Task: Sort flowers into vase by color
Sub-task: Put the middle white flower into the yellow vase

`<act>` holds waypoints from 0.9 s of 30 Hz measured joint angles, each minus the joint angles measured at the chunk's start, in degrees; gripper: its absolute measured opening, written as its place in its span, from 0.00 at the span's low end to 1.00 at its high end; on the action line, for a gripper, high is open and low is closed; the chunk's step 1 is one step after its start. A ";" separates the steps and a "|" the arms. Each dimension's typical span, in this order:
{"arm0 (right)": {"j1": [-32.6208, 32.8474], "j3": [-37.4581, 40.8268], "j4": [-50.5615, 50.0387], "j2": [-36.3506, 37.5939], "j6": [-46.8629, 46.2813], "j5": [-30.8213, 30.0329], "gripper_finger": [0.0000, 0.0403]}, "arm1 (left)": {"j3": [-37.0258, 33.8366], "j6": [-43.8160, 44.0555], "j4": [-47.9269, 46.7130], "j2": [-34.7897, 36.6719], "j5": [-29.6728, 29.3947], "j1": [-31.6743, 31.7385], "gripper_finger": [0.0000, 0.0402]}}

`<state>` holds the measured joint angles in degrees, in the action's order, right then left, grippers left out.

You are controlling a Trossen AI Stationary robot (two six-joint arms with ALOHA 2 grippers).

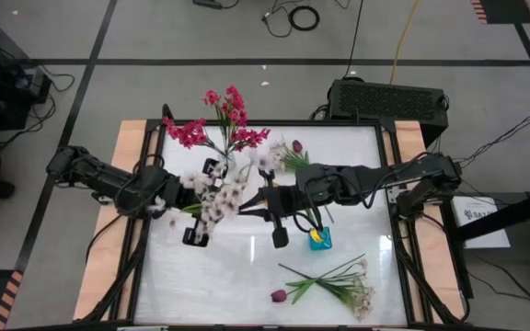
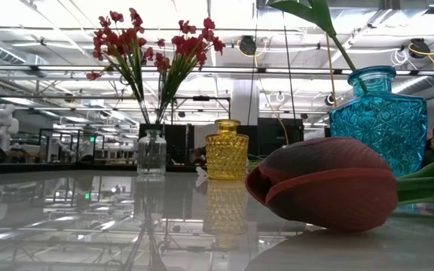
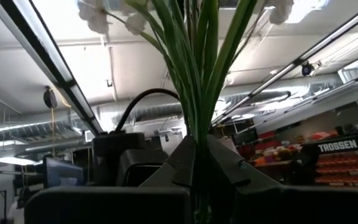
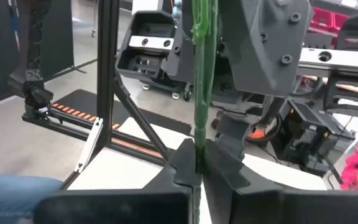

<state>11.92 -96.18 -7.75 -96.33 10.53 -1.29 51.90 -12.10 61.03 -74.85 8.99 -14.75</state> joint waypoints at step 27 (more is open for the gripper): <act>-4.45 0.00 -18.23 11.13 -6.69 -2.19 0.00 | 0.02 -1.90 -27.60 8.84 -25.79 -0.02 0.59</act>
<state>7.47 -96.18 -25.97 -85.21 3.84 -3.49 51.92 -14.00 33.44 -66.01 -16.80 -14.76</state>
